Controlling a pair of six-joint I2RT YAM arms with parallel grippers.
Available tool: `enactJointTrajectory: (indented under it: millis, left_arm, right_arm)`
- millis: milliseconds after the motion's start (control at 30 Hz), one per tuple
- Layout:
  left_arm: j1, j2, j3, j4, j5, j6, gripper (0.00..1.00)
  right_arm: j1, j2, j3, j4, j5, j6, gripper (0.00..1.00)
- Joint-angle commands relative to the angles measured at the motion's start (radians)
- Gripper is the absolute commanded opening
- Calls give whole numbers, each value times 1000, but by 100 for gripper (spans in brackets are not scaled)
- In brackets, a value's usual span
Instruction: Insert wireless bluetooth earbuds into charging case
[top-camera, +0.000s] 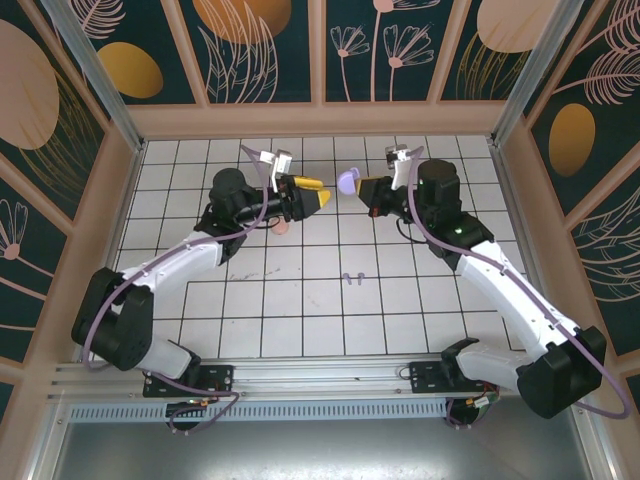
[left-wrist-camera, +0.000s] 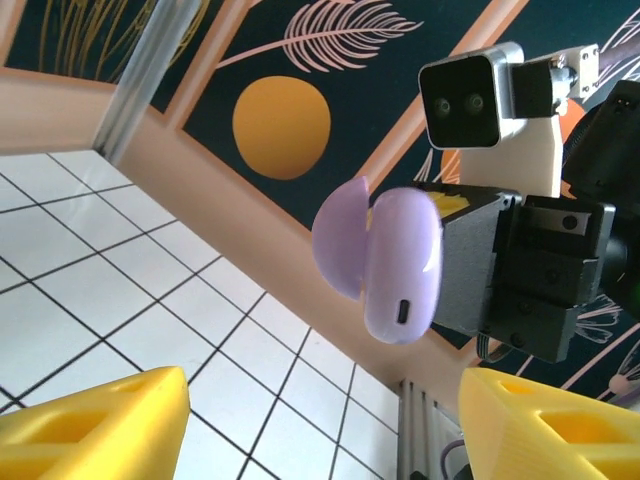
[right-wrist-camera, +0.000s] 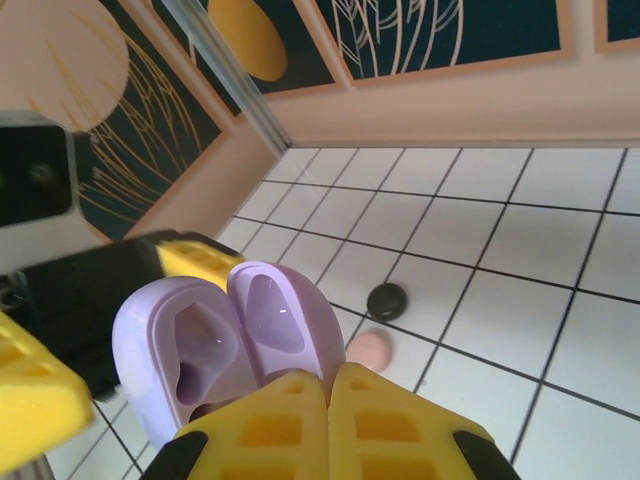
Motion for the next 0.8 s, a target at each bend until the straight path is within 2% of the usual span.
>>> enactJointTrajectory:
  millis: [0,200,400,600,767]
  left_arm:
    - [9,-46,101,-260,-9,218,72]
    - [10,-7,271,-647,46,496,74]
    - [10,85,428,-940,85,712,73]
    - [10,212,586,-1218,144,893,63]
    - [10,281,657,-1355,211,999,54]
  right_arm:
    - [-14,4,54,-92,25,-117,0]
    - [-21,55,79,-177,30,-227,0]
    - [-21,79,85,-222,8,-304,0]
    - [-9,90,115,-292,-49,-356,0]
    - [20,119,143,-356,-17,-384,0]
